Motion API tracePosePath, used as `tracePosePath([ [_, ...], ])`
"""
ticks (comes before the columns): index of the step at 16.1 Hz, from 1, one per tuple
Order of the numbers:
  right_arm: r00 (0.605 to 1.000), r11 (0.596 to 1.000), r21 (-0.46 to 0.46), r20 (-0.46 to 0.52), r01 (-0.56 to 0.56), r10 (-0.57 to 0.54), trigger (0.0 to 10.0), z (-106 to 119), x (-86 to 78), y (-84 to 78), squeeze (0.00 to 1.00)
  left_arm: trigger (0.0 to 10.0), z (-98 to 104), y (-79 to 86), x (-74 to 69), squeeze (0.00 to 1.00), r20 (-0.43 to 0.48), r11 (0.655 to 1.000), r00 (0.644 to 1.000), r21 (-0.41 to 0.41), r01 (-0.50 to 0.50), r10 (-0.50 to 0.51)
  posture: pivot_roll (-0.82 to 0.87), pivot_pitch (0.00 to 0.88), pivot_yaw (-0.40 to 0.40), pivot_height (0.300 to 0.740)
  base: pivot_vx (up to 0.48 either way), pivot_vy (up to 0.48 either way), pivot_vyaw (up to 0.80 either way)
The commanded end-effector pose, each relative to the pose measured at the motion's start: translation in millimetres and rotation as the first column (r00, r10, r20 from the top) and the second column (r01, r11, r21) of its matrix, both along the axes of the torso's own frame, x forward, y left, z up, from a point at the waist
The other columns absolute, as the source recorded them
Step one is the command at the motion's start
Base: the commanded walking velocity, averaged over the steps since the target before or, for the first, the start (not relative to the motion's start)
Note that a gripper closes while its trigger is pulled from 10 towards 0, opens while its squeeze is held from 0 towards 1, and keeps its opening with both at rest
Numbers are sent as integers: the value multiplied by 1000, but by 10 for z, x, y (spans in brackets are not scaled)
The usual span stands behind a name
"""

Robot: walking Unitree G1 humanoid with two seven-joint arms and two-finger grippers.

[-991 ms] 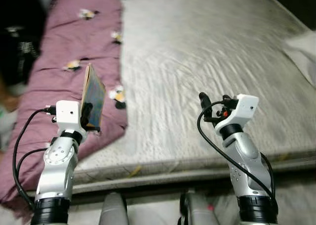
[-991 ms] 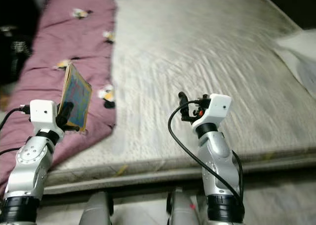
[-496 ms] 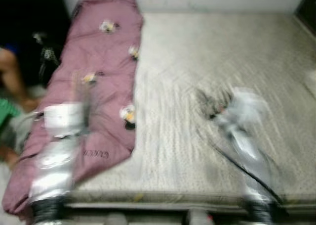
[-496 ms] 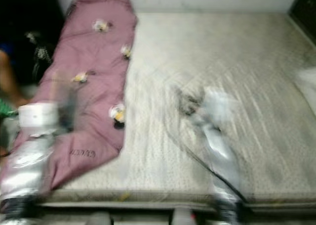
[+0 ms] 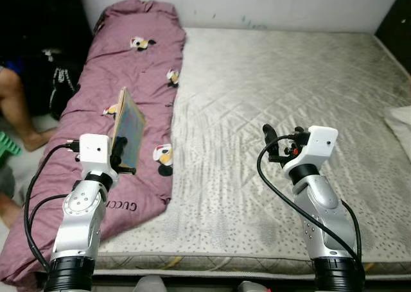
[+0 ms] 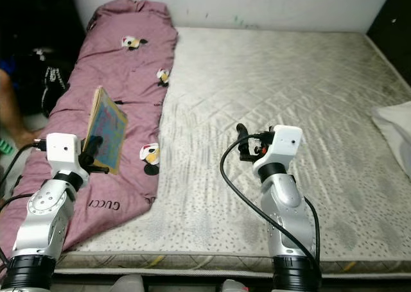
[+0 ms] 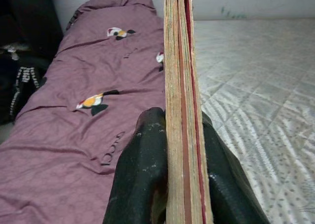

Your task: Clean up the room

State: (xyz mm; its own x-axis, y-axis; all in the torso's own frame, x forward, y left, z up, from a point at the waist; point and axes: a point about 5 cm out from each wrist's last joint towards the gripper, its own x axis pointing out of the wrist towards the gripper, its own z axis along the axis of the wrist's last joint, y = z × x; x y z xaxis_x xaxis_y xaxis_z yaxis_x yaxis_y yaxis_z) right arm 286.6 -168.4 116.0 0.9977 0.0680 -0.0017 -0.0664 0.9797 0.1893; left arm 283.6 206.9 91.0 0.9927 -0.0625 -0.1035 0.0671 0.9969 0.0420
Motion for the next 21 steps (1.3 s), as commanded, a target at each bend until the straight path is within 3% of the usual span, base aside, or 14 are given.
tracePosePath([
  [1,1000,1000,-7,-10,11,-11,10000,-22,-6,-6,0,10000,64,5,10,0,35,1000,999,3,6,-6,-19,0,-5,740,0,-240,0],
  [21,999,999,-35,-29,36,-37,10000,-67,-43,-66,0,10000,76,-14,36,0,40,1000,999,-10,18,-17,-28,0,-5,740,0,-292,0],
])
